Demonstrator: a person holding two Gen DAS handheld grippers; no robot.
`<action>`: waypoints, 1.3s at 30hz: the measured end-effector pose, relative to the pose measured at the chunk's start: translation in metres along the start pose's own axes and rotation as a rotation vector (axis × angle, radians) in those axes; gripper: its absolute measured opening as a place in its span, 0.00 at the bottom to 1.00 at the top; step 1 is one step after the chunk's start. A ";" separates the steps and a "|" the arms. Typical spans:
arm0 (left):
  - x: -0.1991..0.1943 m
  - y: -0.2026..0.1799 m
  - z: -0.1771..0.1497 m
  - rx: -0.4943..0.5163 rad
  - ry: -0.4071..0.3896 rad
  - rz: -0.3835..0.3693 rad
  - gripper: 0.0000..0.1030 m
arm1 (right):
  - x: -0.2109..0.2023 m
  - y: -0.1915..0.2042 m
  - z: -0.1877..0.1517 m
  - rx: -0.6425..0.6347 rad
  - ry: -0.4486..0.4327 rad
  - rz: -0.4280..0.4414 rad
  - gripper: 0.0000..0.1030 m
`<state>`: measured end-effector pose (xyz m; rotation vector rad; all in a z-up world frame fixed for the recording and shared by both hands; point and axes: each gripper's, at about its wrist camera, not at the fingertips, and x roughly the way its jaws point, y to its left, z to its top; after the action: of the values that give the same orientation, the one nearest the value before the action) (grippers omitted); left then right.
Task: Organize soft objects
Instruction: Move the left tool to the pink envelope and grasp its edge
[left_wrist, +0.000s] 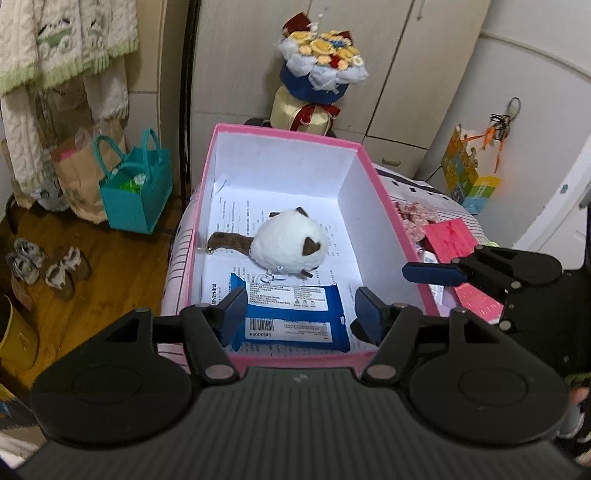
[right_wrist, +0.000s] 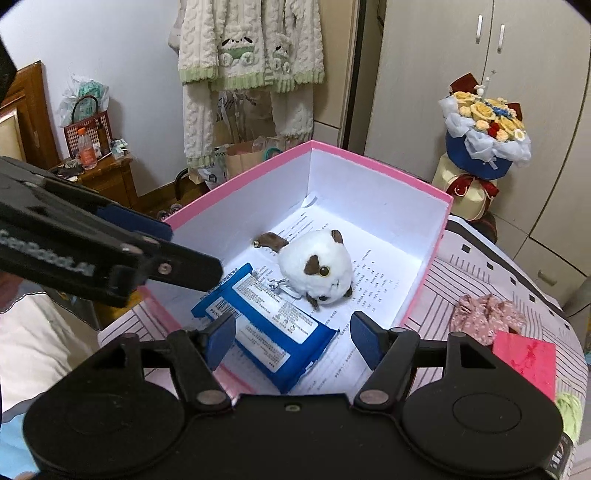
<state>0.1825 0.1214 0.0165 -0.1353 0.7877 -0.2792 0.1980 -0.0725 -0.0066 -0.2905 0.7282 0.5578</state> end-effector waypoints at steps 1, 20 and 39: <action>-0.005 -0.003 -0.002 0.010 -0.006 0.000 0.63 | -0.004 0.001 -0.002 -0.002 -0.003 -0.002 0.71; -0.095 -0.069 -0.032 0.218 -0.117 -0.062 0.81 | -0.130 -0.010 -0.052 -0.019 -0.131 -0.083 0.90; -0.030 -0.168 -0.034 0.302 -0.087 -0.260 0.91 | -0.159 -0.101 -0.135 0.064 -0.319 -0.176 0.91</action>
<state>0.1054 -0.0305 0.0509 0.0358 0.6325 -0.6309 0.0849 -0.2742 0.0137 -0.1976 0.4059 0.4001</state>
